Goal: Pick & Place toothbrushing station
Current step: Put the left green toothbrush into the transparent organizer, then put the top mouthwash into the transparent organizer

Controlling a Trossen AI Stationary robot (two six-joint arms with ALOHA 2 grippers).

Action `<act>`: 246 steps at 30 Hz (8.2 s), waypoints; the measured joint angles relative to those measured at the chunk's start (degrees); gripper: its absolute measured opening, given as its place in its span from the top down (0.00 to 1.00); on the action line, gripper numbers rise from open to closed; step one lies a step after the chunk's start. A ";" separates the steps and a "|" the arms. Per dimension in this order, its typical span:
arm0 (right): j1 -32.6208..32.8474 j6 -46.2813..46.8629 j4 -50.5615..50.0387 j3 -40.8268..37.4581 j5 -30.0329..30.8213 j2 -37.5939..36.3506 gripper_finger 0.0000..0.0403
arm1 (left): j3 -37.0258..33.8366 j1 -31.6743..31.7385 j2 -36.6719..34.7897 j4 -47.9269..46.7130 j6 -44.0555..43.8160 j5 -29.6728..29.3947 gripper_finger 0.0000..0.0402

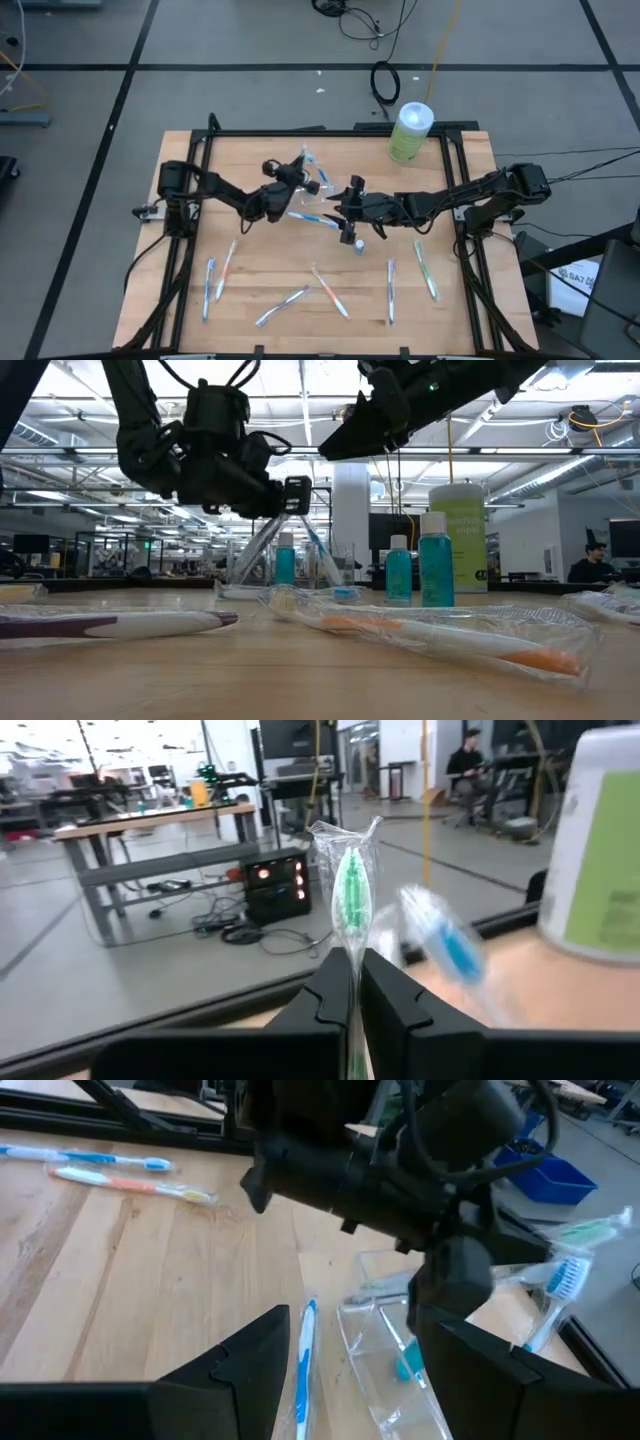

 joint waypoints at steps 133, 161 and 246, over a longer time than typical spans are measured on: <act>0.00 1.86 -2.10 -0.02 0.00 -0.04 0.48 | 0.33 15.41 -29.77 -49.56 -9.95 52.73 0.87; 0.00 1.90 -3.24 -0.02 0.00 0.00 0.48 | 0.33 -0.88 -35.60 -51.20 -2.80 25.32 0.99; -18.99 9.37 -21.09 -9.30 -10.36 -8.73 0.37 | -0.83 -9.60 -45.42 -60.06 4.36 27.18 0.48</act>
